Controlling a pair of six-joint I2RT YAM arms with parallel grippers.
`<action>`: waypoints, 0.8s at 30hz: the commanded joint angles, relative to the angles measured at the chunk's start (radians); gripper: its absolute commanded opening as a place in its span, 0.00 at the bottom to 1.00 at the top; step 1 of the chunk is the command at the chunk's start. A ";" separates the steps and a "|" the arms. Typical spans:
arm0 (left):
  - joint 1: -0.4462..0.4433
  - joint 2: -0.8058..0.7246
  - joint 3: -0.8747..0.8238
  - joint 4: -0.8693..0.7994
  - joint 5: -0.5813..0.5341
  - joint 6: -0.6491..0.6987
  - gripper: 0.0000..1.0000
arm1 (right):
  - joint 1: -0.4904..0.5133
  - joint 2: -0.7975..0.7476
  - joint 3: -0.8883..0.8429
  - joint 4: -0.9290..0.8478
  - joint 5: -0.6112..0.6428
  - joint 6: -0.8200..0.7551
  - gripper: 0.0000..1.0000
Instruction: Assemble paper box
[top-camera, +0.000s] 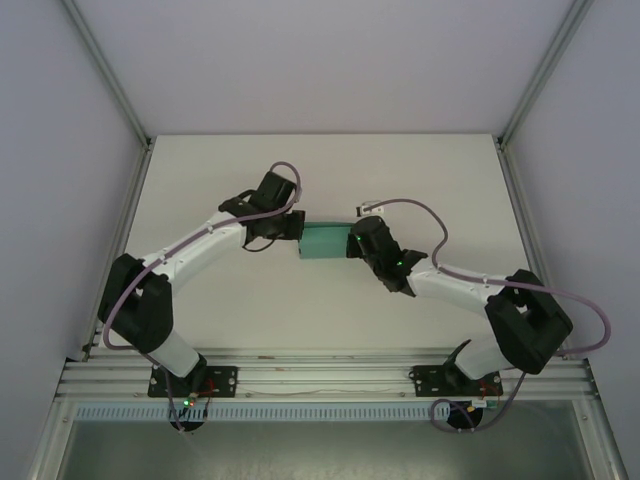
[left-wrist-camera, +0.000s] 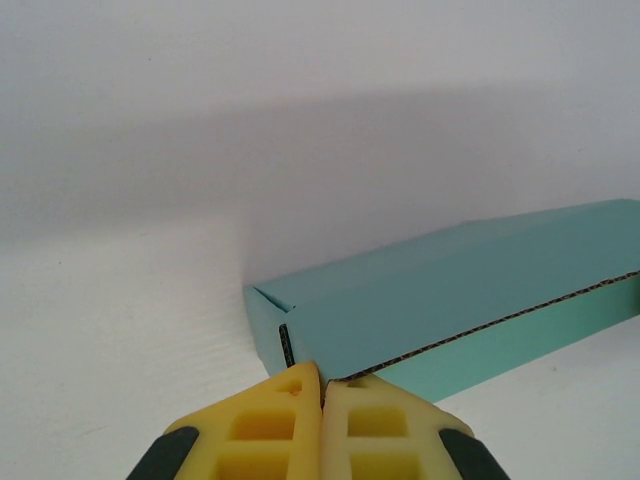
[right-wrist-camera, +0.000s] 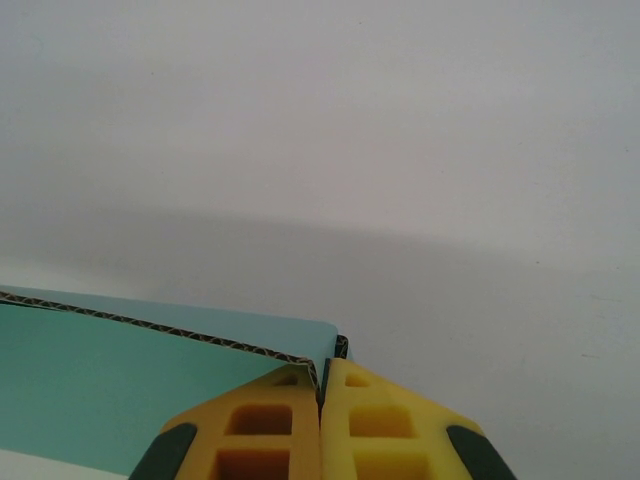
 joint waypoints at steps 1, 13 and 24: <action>-0.019 0.012 -0.076 -0.010 0.043 -0.009 0.00 | 0.024 0.036 -0.061 -0.157 -0.038 0.004 0.00; -0.075 -0.007 -0.305 0.195 -0.062 0.080 0.00 | 0.039 0.055 -0.263 0.180 -0.052 -0.131 0.03; -0.077 -0.018 -0.315 0.209 -0.065 0.071 0.00 | 0.021 -0.107 -0.126 -0.023 -0.028 -0.021 0.39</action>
